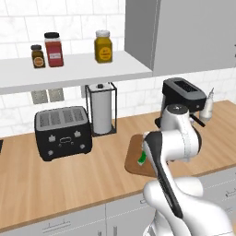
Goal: Pick up the knife from the drawer and place it on the cutting board. Then place the meat from the plate to the cutting board.
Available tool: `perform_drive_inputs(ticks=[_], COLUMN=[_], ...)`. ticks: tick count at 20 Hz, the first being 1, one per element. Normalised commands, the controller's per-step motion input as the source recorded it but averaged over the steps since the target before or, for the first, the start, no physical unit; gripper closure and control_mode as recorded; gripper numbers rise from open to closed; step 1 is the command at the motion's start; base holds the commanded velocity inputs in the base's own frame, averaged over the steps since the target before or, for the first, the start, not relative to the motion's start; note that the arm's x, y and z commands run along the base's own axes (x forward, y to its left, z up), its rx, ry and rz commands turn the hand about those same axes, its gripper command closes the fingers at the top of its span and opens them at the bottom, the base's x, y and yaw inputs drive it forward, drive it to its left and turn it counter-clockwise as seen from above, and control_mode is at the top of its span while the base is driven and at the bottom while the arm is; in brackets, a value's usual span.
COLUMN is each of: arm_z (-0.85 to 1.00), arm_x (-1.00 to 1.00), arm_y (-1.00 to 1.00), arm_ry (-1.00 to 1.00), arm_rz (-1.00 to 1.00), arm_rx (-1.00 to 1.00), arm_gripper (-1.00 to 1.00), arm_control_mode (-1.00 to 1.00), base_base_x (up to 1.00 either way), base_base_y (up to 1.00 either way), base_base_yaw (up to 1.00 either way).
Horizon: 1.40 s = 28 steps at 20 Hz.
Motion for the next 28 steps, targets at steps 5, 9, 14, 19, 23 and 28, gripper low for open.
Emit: perform_drive_inputs(ticks=[5, 9, 14, 19, 23, 28], arm_z=[-0.22, -0.18, -0.31, -0.26, -0.32, -0.39], arm_x=[0.55, 0.28, 0.46, 0.36, 0.31, 0.35], arm_y=[-0.50, -0.33, -0.12, 0.00, 0.00, 0.00], arm_ry=[0.00, 0.00, 0.00, 0.00, 0.00, 0.00], arm_rz=[0.00, 0.00, 0.00, 0.00, 0.00, 0.00], arm_rx=[0.03, 0.01, 0.00, 0.00, 0.00, 0.00], arm_gripper=[1.00, 1.00, 1.00, 1.00, 1.00, 1.00], arm_control_mode=[-1.00, -1.00, -1.00, -1.00, -1.00, -1.00], base_base_x=[0.00, 0.00, 0.00, 0.00, 0.00, 0.00], base_base_y=[0.00, 0.00, 0.00, 0.00, 0.00, 0.00], base_base_yaw=[0.00, 0.00, 0.00, 0.00, 0.00, 0.00])
